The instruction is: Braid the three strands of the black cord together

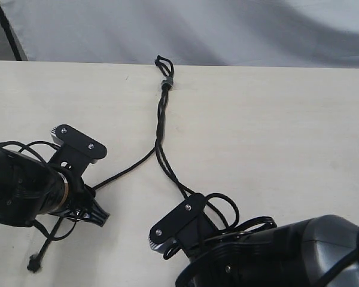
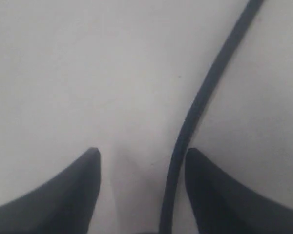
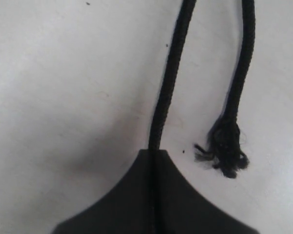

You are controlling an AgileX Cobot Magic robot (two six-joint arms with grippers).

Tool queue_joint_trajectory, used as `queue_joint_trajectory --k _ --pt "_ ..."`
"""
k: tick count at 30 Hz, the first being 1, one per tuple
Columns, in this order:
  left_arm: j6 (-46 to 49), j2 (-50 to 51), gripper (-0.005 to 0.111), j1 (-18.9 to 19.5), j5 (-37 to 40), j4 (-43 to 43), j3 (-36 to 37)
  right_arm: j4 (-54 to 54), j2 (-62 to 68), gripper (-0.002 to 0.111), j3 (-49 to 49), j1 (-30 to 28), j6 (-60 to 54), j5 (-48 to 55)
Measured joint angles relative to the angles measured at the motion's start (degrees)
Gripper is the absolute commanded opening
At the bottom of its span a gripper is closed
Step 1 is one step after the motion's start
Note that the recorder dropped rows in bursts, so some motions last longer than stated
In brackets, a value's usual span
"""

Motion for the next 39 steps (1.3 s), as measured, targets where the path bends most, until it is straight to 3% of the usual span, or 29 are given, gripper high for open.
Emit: queue_joint_trajectory --k 3,8,12,20,23,33,39 --pt "-0.44 0.0 0.056 0.0 -0.46 0.1 -0.09 0.0 0.0 0.002 0.0 0.0 0.0 0.14" --pt "-0.44 0.0 0.056 0.0 -0.69 0.1 -0.09 0.0 0.0 0.047 0.0 0.0 0.1 0.19" --pt "-0.44 0.0 0.056 0.0 -0.8 0.1 -0.09 0.0 0.0 0.062 -0.13 0.0 0.1 -0.8" --pt "-0.44 0.0 0.056 0.0 -0.9 0.1 -0.09 -6.14 -6.0 0.063 -4.65 -0.14 0.94 11.44" --pt "-0.44 0.0 0.056 0.0 -0.9 0.1 -0.09 -9.78 -9.3 0.063 -5.07 -3.07 3.64 12.96" --pt "-0.44 0.0 0.056 0.0 -1.0 0.1 -0.09 0.65 -8.25 0.063 -1.64 -22.23 -3.68 -11.95" --pt "-0.44 0.0 0.056 0.0 -1.0 0.1 -0.09 2.38 -4.37 0.063 0.7 -24.53 -6.45 -17.94"
